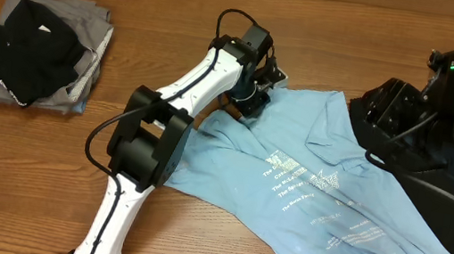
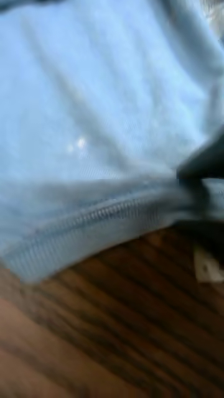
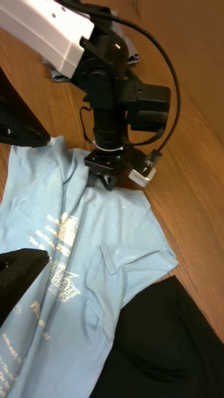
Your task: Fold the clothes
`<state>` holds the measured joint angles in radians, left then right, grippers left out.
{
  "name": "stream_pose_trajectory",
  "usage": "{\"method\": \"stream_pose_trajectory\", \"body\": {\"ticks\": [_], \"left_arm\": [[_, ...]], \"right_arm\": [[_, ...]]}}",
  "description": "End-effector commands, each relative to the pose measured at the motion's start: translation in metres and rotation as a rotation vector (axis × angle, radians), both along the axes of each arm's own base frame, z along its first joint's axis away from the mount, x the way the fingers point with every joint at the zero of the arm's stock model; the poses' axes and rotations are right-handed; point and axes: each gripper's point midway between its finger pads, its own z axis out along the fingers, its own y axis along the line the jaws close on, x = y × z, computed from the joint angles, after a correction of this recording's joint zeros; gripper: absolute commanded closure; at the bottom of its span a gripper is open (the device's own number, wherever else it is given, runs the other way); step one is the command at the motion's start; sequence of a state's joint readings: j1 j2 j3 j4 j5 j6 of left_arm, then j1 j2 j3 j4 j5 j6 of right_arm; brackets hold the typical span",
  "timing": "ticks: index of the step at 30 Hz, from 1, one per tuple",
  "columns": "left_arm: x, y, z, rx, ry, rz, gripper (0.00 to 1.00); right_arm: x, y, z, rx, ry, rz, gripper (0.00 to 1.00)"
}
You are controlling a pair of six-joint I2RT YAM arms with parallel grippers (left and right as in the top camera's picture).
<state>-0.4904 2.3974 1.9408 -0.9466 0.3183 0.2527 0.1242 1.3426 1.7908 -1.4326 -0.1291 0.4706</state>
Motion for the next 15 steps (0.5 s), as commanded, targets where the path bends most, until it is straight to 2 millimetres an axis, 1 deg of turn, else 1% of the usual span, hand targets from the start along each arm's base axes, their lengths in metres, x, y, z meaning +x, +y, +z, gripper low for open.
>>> {"method": "stream_pose_trajectory", "body": {"ticks": [1, 3, 4, 5, 7, 8, 9, 11, 13, 15], "left_arm": [[0.000, 0.021, -0.030, 0.131, 0.034, 0.089, 0.96], [0.008, 0.026, -0.017, 0.132, 0.019, 0.117, 0.96], [0.016, 0.032, -0.002, 0.125, 0.005, 0.139, 0.96], [0.021, 0.035, 0.007, 0.120, -0.003, 0.154, 0.96], [0.032, 0.043, 0.030, 0.097, -0.023, 0.185, 0.96], [0.039, 0.047, 0.047, 0.071, -0.033, 0.202, 0.96], [0.041, 0.050, 0.054, 0.068, -0.037, 0.209, 0.96], [0.042, 0.054, 0.066, 0.069, -0.035, 0.217, 0.96], [0.041, 0.058, 0.080, 0.073, -0.035, 0.221, 0.96], [0.040, 0.057, 0.094, 0.066, -0.040, 0.220, 0.96]], "right_arm": [[0.000, -0.002, 0.005, -0.007, -0.020, -0.006, 0.44], [0.000, -0.004, 0.005, -0.016, -0.021, -0.013, 0.44], [0.001, -0.010, 0.004, -0.043, -0.022, -0.034, 0.44], [0.002, -0.013, 0.003, -0.057, -0.021, -0.049, 0.44], [0.004, -0.027, -0.003, -0.104, -0.008, -0.124, 0.43], [0.007, -0.042, -0.010, -0.152, 0.012, -0.211, 0.43], [0.008, -0.049, -0.017, -0.176, 0.030, -0.256, 0.43], [0.012, -0.054, -0.033, -0.196, 0.080, -0.290, 0.43], [0.015, -0.058, -0.056, -0.204, 0.171, -0.318, 0.42], [0.017, -0.062, -0.069, -0.215, 0.225, -0.329, 0.42]]}}
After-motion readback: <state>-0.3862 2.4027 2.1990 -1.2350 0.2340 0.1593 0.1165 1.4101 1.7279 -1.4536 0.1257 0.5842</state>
